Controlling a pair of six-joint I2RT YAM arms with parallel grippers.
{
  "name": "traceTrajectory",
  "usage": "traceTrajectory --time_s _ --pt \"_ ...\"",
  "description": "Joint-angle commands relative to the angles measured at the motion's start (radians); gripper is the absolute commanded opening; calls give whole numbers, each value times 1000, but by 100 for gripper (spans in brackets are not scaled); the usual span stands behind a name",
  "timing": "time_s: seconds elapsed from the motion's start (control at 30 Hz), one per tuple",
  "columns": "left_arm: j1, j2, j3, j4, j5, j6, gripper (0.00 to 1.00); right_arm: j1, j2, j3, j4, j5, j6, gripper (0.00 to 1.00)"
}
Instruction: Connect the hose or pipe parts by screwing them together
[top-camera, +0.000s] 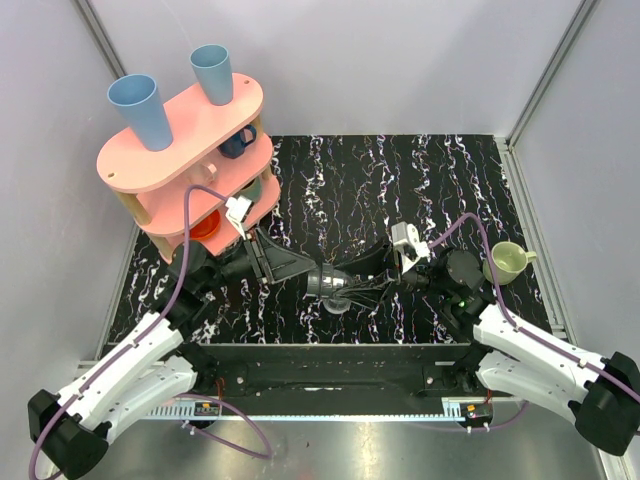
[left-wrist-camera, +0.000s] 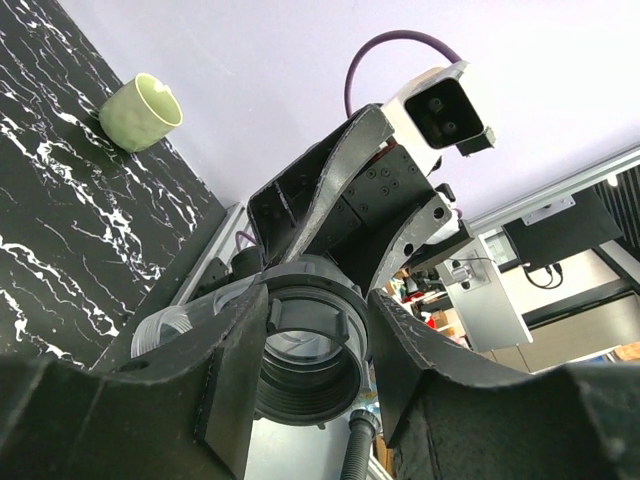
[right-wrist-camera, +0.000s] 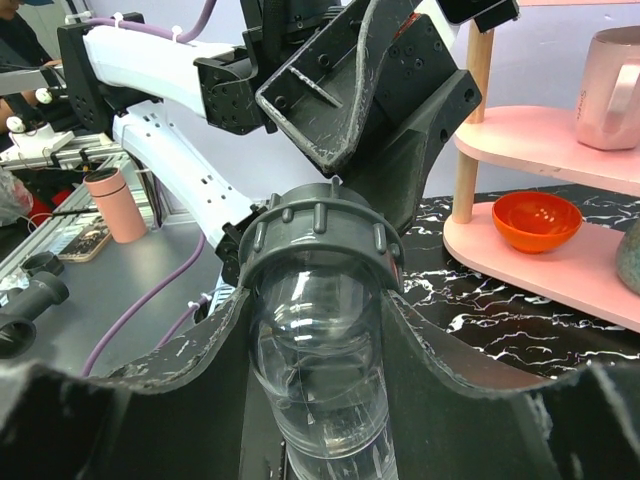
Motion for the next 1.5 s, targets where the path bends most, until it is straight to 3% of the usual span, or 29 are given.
traceTrajectory --time_s 0.0,0.13,0.33,0.83,0.93,1.47 --pt "-22 -6 -18 83 133 -71 48 -5 19 24 56 86 -25 0" --pt "-21 5 -14 48 156 -43 43 -5 31 20 83 81 -16 0" --pt "-21 8 78 -230 173 194 56 -4 25 17 96 88 -8 0" --pt "-21 -30 80 -164 141 100 57 -4 5 6 86 91 -24 0" --pt "-21 -50 78 -143 138 78 62 -5 -7 3 83 97 -25 0" --pt "-21 -58 54 -226 150 91 61 -4 -10 4 83 120 -30 0"
